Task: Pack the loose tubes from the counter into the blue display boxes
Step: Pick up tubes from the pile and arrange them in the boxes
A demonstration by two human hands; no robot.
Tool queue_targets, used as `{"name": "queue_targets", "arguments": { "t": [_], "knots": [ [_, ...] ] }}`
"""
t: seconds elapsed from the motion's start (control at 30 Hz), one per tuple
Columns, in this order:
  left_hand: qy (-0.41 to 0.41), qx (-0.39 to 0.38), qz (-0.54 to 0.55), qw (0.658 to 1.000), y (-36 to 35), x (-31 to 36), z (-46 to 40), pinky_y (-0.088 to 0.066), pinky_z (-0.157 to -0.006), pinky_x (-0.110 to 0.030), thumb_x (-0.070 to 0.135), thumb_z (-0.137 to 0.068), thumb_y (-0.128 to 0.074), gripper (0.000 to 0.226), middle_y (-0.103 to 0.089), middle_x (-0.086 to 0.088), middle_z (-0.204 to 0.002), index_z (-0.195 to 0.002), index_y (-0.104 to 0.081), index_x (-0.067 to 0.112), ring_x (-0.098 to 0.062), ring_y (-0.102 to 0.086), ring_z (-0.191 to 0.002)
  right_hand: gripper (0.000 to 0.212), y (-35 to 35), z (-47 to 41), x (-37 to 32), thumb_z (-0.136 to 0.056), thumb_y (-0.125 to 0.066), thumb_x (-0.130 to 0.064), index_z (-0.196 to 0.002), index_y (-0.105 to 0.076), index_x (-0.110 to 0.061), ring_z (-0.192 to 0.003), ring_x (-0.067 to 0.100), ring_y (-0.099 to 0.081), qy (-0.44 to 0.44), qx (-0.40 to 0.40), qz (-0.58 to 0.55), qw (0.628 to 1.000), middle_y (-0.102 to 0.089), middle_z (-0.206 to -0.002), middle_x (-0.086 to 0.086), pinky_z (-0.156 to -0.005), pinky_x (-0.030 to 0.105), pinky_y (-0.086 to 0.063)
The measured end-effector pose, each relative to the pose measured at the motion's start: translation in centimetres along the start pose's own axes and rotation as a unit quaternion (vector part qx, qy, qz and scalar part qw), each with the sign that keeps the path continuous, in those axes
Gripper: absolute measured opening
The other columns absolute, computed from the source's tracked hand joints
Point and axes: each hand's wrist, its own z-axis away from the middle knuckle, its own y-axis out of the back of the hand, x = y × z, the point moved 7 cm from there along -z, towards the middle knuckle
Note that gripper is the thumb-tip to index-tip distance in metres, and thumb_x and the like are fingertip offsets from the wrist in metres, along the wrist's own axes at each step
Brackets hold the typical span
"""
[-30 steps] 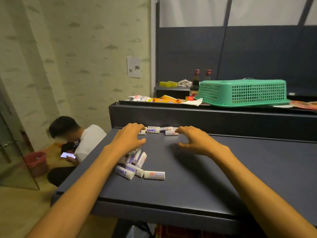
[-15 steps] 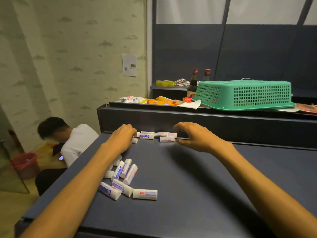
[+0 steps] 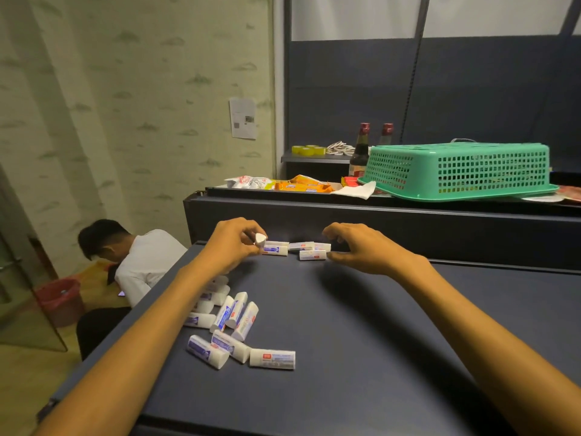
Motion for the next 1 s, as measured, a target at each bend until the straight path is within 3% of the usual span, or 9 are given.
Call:
{"name": "queue_targets", "arguments": {
  "t": [0.17,0.33,0.5,0.73,1.0],
  "knots": [
    [0.001,-0.003,0.03,1.0,1.1,-0.8,0.2,-0.055,-0.081,-0.026,0.01,-0.074,-0.08,0.026,-0.069,0.001,-0.099,-0.095,-0.067,0.018,-0.013,-0.066,-0.089,0.047,-1.2,-1.4,-0.8,-0.09,-0.064,-0.038,-0.133,-0.048,-0.024,-0.113,0.016,-0.056,-0.011,-0.012,-0.01,1.0,-0.056,-0.133,-0.002,-0.093,0.035,-0.05],
    [-0.073,-0.019,0.0,0.997,1.2,-0.9,0.2,-0.055,-0.082,-0.024,0.012,-0.077,-0.079,0.029,-0.068,0.003,-0.103,-0.105,-0.072,0.019,-0.012,-0.065,-0.09,0.046,-2.3,-3.3,-2.4,-0.09,-0.065,-0.038,-0.131,-0.049,-0.023,-0.113,0.017,-0.055,-0.019,-0.022,-0.023,0.999,-0.056,-0.131,0.0,-0.089,0.032,-0.048],
    [-0.115,-0.009,-0.027,0.993,1.6,-0.9,-0.1,-0.047,-0.072,-0.012,0.015,-0.077,-0.079,0.028,-0.069,0.006,-0.093,-0.104,-0.073,0.019,-0.004,-0.061,-0.079,0.038,-3.7,-5.9,-4.4,-0.089,-0.066,-0.031,-0.124,-0.053,-0.023,-0.099,0.013,-0.053,-0.005,-0.02,-0.013,1.0,-0.059,-0.123,0.0,-0.076,0.026,-0.04],
    [-0.128,0.015,-0.041,0.991,2.2,-2.0,-0.5,-0.056,-0.075,-0.029,0.022,-0.074,-0.079,0.029,-0.068,0.004,-0.095,-0.101,-0.069,0.024,-0.01,-0.062,-0.083,0.037,-5.7,-8.5,-6.7,-0.09,-0.065,-0.024,-0.127,-0.057,-0.02,-0.106,0.019,-0.056,0.022,-0.033,0.025,0.999,-0.059,-0.123,0.002,-0.081,0.03,-0.048],
    [-0.131,0.017,-0.042,0.99,2.3,-2.2,-0.4,-0.057,-0.076,-0.032,0.025,-0.075,-0.079,0.031,-0.067,0.004,-0.097,-0.103,-0.068,0.025,-0.009,-0.062,-0.084,0.036,-7.0,-9.0,-6.9,-0.092,-0.064,-0.03,-0.125,-0.061,-0.016,-0.104,0.021,-0.054,0.017,-0.027,0.039,0.999,-0.058,-0.118,0.006,-0.085,0.036,-0.05]
  ]
}}
